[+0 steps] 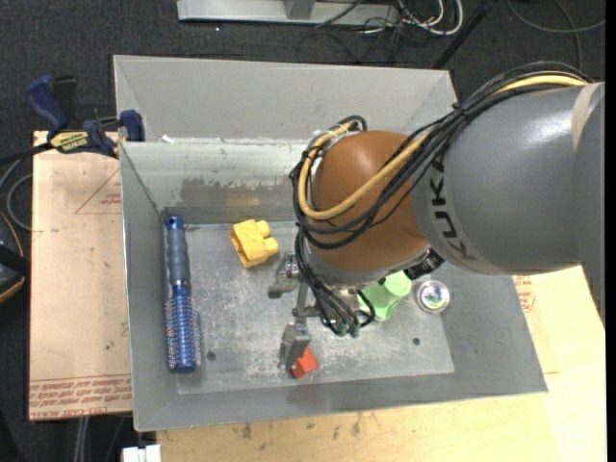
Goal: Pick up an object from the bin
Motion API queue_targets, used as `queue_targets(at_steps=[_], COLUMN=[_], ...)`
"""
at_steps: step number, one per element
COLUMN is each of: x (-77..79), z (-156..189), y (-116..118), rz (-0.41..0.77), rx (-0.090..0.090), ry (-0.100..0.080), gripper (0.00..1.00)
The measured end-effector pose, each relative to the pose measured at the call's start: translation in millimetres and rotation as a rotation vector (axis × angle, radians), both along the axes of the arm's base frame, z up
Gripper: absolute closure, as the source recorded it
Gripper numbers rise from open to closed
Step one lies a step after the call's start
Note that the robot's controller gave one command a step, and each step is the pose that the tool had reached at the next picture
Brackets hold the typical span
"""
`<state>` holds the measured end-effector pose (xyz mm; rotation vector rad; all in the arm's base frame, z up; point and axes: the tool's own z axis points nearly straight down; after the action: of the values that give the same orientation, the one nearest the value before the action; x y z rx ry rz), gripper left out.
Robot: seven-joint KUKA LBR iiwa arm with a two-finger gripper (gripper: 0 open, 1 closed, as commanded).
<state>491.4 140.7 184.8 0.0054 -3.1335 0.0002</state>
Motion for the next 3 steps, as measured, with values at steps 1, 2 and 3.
queue_targets(at_steps=[1,2,3], x=[-11.7,-4.7,-6.0], z=[-64.3,-105.6,-104.3], y=[-72.8,-59.0,-58.1], rz=[0.153,0.299,0.299], rx=[-0.001,0.003,0.005], ry=[-0.003,-0.031,-0.025], gripper=[0.00,0.00,1.00])
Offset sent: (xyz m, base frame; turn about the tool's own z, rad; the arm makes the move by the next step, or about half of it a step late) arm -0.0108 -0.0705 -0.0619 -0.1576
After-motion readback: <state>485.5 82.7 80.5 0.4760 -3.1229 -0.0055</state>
